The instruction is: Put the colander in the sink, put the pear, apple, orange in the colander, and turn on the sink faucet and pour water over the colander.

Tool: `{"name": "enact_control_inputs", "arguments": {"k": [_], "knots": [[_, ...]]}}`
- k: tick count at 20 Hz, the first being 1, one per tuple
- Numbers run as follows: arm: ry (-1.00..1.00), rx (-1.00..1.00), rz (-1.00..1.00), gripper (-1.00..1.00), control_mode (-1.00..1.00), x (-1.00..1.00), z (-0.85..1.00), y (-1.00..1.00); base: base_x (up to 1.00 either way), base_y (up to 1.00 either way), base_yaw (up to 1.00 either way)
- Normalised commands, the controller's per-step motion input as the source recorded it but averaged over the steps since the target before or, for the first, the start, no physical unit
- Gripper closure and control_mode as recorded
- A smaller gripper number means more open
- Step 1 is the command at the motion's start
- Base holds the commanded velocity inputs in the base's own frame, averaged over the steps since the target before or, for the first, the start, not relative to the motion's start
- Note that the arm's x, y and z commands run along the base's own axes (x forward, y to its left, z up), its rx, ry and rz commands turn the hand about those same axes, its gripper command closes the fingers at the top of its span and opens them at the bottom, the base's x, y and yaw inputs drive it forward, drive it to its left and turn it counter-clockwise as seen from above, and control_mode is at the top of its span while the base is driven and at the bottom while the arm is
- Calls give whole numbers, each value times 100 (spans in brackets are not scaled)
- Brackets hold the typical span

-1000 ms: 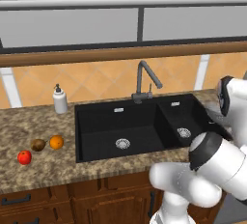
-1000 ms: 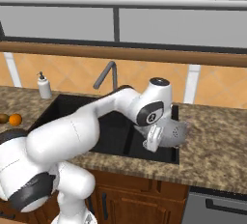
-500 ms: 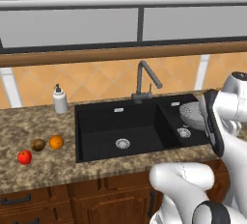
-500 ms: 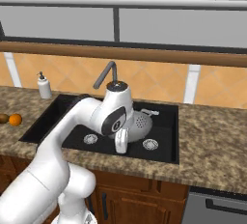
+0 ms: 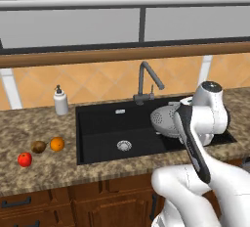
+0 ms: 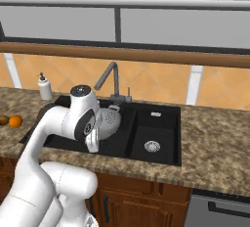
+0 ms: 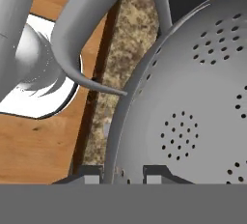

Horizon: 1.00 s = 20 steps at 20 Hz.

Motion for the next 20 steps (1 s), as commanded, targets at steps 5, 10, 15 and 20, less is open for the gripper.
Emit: {"name": "enact_control_inputs", "arguments": {"k": [5,10,15,20], "knots": [[0,0,8,100,-100,54,1,100,0,0,0],[9,0,-2,100,-100,79,-1,91,0,0,0],[11,0,-28,100,-100,89,-12,47,0,0,0],[7,-5,-51,100,-100,72,-11,41,0,0,0]]}}
